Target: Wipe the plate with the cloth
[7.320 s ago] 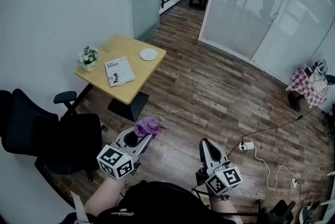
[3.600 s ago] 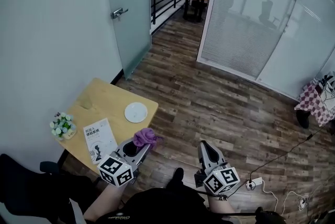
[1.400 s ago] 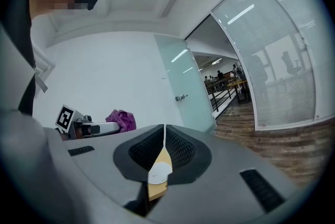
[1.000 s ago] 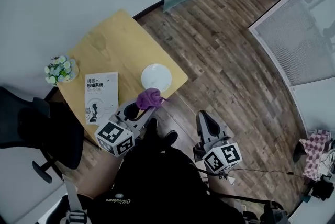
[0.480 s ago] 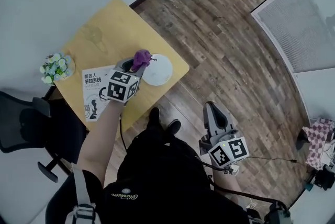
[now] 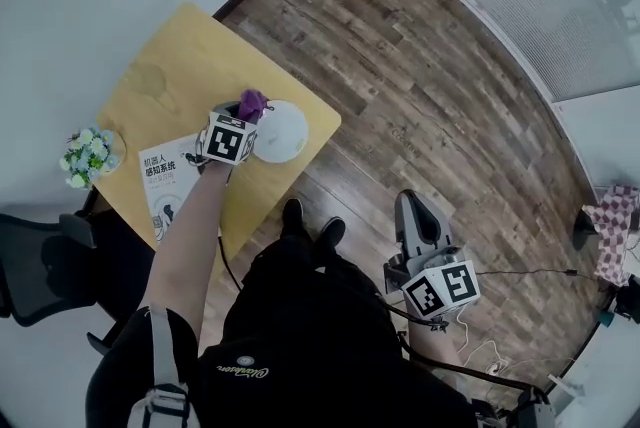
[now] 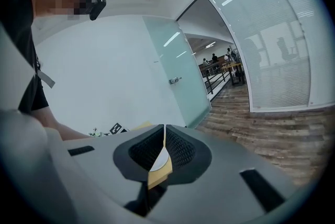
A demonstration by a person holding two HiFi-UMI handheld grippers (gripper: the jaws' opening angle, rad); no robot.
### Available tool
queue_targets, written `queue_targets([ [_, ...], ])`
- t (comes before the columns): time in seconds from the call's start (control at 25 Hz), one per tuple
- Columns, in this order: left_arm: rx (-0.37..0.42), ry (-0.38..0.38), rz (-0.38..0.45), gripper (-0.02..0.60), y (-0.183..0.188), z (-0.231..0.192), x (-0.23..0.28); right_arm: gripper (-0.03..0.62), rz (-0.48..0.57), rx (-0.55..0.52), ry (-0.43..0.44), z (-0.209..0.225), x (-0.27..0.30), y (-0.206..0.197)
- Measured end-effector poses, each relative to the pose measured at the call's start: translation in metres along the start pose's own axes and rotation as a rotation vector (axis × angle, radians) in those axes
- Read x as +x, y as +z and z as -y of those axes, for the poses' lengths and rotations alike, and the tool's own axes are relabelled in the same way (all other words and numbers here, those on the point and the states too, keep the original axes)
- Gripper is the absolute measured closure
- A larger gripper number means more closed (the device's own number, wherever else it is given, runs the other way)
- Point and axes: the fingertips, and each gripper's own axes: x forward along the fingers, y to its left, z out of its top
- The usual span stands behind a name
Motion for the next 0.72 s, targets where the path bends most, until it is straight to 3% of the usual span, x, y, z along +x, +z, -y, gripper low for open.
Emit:
queue_targets([
  [0.72, -0.034, -0.043, -0.033, 0.456, -0.046, 0.030, -0.026, 0.579, -0.009, -0.005, 0.045, -0.016, 0.010, -0.001],
])
